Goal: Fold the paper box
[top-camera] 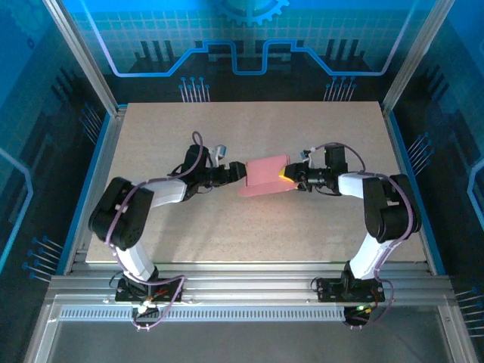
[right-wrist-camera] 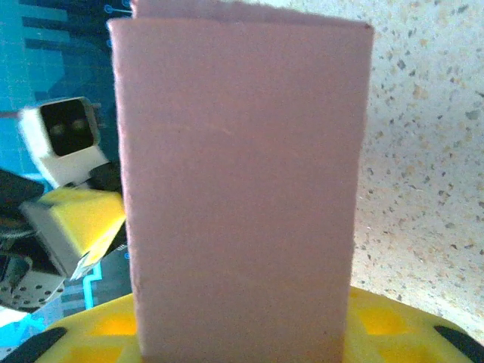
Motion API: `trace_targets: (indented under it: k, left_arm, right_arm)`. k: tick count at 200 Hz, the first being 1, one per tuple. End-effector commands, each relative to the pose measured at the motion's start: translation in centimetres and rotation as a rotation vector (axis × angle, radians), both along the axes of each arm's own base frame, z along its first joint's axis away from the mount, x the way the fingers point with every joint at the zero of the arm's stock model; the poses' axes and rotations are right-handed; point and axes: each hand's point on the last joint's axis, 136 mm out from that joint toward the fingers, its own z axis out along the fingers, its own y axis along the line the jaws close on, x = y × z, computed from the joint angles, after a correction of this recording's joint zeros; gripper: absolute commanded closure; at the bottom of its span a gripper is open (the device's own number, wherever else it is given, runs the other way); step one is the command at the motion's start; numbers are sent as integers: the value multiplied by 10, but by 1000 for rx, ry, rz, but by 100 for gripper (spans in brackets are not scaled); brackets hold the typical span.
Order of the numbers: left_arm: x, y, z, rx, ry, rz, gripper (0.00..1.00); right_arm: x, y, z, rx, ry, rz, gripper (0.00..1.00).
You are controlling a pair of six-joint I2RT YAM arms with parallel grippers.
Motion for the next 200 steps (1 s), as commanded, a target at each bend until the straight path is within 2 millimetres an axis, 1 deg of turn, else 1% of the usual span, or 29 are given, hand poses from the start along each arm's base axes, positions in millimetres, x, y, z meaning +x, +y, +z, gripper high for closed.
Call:
trace_targets:
  k: [1, 11, 23, 44, 54, 78, 88, 101, 123, 134, 151, 156, 162, 177, 200]
  left_arm:
    - [17, 21, 50, 136, -435, 47, 1]
    - [18, 28, 62, 193, -560, 60, 1]
    - [20, 34, 72, 270, -695, 61, 1]
    - [22, 39, 91, 364, -914, 75, 1]
    - [20, 37, 98, 414, -1037, 55, 1]
    - [12, 34, 101, 573, -1366, 10, 1]
    - [10, 26, 89, 668, -1458, -86, 1]
    - [9, 19, 84, 719, -1541, -148, 1]
    - [8, 12, 88, 786, -1646, -194, 1]
    - [7, 8, 86, 863, -1703, -219, 1]
    - [4, -3, 80, 1029, -1789, -270, 1]
    - [3, -7, 81, 1058, -1812, -270, 1]
    - [0, -11, 84, 1079, -1842, -262, 1]
    - [-6, -23, 83, 1132, -1901, -289, 1]
    - [-15, -36, 83, 1158, -1964, -322, 1]
  right_arm:
    - [-2, -8, 21, 36, -25, 0, 60]
    - [-1, -12, 24, 38, -30, -6, 59]
    - [-1, -17, 31, 45, -41, -13, 59]
    - [0, -24, 43, 59, -61, -23, 59]
    - [0, -26, 49, 67, -72, -25, 58]
    - [-2, -34, 66, 74, -111, -35, 58]
    - [-3, -38, 71, 66, -127, -35, 57]
    - [-6, -41, 76, 61, -141, -33, 57]
    - [-9, -46, 87, 70, -160, -35, 57]
    - [-11, -48, 92, 74, -168, -39, 57]
    - [-12, -49, 102, 85, -179, -35, 57]
    - [-13, -49, 104, 89, -174, -34, 57]
    - [-14, -48, 106, 97, -170, -33, 57]
    - [-16, -47, 114, 109, -182, -31, 57]
    - [-21, -47, 123, 112, -192, -31, 57]
